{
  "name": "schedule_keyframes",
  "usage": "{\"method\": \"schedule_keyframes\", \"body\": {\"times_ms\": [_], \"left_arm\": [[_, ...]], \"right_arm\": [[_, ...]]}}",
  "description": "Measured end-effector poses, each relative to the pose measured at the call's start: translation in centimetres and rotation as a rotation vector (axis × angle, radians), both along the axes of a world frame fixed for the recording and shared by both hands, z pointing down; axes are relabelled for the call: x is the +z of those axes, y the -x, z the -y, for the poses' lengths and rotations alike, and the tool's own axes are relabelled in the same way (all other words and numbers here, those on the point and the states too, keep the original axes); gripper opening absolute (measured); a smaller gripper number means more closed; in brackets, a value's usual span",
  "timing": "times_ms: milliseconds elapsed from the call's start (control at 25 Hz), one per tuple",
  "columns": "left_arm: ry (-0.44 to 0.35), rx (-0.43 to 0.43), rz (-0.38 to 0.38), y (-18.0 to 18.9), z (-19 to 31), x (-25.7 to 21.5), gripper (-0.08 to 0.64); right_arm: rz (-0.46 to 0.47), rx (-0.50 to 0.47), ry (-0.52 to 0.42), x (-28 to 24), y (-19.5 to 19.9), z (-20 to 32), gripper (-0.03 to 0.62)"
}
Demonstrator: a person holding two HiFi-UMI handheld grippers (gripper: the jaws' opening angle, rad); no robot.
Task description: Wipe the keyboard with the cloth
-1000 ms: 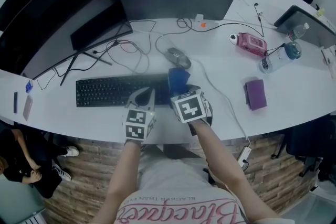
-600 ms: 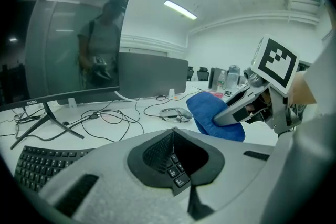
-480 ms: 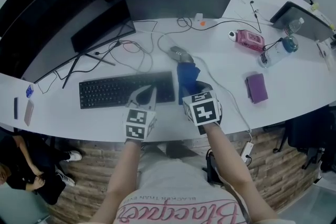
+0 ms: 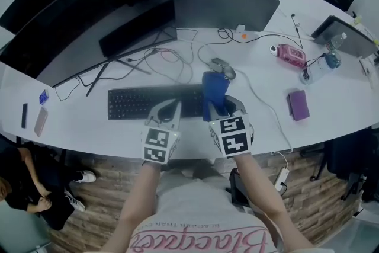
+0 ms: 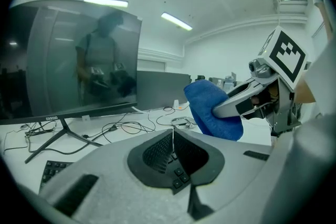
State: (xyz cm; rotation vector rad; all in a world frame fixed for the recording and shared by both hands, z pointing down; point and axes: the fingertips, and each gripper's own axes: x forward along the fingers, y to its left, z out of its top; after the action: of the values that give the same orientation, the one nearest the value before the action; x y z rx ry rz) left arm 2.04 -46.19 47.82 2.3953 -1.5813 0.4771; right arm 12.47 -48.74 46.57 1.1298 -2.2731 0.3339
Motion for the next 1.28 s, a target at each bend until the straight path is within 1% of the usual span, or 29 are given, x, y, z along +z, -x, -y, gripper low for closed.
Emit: {"method": "schedule_keyframes", "body": {"times_ms": [240,400,600,760,920,1120,1280], "left_arm": [[-0.088,-0.010,-0.002,3.6,-1.6,-3.1,0.006],[-0.153,-0.010,-0.046,5.1,-2.6,-5.2,0.006],[-0.203,-0.008,-0.026,7.1,-3.4,-7.1,0.006],[-0.236,-0.023,-0.042,8.4,-3.9,-8.2,0.006],[-0.304,-0.020,-0.048,9.2,-4.2,-10.0,0.006],[-0.387,-0.026,-0.036,10.1,-4.8,-12.1,0.006],[-0.424,-0.044,-0.028,10.9,-5.2,-12.9,0.006]], "right_arm": [[0.066,-0.053,-0.082,-2.5,5.3,-1.7,0.090],[0.109,-0.114,-0.122,-4.1,8.7,-3.1,0.090],[0.158,-0.173,-0.180,-5.9,12.8,-4.4,0.090],[0.186,-0.213,-0.252,-7.7,15.0,-5.3,0.089],[0.214,-0.233,-0.334,-9.5,16.3,-5.9,0.089],[0.228,-0.247,-0.434,-11.4,17.4,-6.7,0.091],[0.239,-0.262,-0.471,-12.0,18.1,-7.1,0.091]]}}
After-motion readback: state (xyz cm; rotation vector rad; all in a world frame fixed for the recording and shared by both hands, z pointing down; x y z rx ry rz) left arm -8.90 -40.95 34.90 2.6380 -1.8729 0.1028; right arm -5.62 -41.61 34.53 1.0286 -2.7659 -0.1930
